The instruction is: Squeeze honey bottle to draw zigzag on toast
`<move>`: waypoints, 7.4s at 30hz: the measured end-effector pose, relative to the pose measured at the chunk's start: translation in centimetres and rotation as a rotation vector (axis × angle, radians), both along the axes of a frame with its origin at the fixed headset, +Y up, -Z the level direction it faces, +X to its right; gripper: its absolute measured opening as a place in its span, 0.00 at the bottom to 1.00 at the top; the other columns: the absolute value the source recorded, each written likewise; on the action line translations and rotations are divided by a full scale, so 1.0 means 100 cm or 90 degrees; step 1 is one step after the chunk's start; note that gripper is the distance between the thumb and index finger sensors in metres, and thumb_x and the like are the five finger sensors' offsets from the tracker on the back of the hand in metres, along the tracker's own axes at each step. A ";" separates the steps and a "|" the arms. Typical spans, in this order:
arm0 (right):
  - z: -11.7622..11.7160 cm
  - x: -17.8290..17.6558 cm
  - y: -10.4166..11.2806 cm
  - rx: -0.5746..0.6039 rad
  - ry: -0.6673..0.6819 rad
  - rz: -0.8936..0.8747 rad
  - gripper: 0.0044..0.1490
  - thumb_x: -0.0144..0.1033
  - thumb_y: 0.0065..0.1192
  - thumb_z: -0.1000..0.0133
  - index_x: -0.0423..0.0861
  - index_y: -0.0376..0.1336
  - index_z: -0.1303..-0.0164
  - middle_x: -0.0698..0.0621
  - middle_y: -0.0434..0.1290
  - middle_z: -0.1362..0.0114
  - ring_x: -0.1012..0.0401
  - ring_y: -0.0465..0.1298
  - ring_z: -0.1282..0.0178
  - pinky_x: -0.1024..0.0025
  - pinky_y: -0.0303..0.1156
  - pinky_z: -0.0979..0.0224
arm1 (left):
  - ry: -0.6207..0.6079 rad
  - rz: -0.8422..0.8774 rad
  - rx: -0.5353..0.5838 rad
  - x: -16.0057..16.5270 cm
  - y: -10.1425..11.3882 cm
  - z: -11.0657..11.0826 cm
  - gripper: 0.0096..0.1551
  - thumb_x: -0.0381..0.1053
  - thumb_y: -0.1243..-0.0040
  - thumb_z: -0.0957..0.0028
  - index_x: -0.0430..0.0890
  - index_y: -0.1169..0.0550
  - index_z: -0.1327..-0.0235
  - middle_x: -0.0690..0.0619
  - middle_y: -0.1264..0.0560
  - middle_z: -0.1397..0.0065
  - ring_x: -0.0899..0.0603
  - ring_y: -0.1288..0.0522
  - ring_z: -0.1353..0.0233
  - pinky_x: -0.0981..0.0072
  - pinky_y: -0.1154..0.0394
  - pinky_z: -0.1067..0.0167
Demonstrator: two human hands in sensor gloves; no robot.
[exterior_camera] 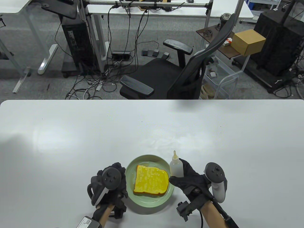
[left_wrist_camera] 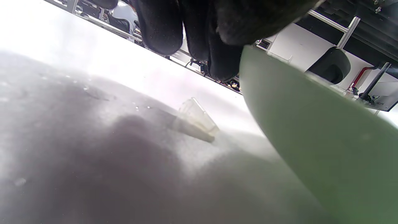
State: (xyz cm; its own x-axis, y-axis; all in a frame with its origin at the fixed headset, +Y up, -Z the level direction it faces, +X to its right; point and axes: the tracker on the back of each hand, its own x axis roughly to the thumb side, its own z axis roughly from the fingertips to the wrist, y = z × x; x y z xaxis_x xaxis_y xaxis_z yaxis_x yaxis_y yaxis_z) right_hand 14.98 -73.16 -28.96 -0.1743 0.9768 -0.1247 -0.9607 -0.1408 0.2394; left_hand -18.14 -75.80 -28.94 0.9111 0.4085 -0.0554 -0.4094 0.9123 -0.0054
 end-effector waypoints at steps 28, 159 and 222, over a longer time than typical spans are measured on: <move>0.001 -0.002 -0.001 -0.002 -0.008 0.019 0.49 0.33 0.79 0.56 0.52 0.53 0.28 0.43 0.56 0.25 0.44 0.68 0.28 0.52 0.75 0.28 | -0.014 -0.068 -0.011 0.001 0.002 0.000 0.31 0.58 0.24 0.65 0.53 0.10 0.45 0.46 0.30 0.22 0.32 0.32 0.22 0.26 0.46 0.26; 0.025 -0.071 0.009 0.257 0.000 0.403 0.50 0.36 0.80 0.56 0.53 0.53 0.27 0.45 0.65 0.25 0.43 0.71 0.29 0.52 0.76 0.33 | -0.284 0.119 0.264 0.031 0.105 0.021 0.22 0.55 0.31 0.53 0.56 0.13 0.46 0.56 0.14 0.42 0.44 0.17 0.35 0.23 0.41 0.28; 0.049 -0.079 0.010 0.477 -0.112 0.604 0.50 0.43 0.78 0.56 0.53 0.52 0.27 0.46 0.66 0.26 0.46 0.73 0.31 0.54 0.77 0.34 | -0.304 -0.225 0.274 0.059 0.114 0.039 0.26 0.58 0.40 0.58 0.54 0.14 0.47 0.59 0.13 0.49 0.47 0.16 0.38 0.24 0.42 0.26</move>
State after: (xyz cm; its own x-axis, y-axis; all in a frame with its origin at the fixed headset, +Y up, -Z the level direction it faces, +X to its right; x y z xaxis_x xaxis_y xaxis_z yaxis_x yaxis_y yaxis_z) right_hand 7.06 -72.13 -24.04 -0.8944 0.3109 0.3215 -0.4126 -0.8510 -0.3249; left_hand -12.29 -64.35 -25.04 0.8771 -0.0185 0.4799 -0.1328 0.9509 0.2794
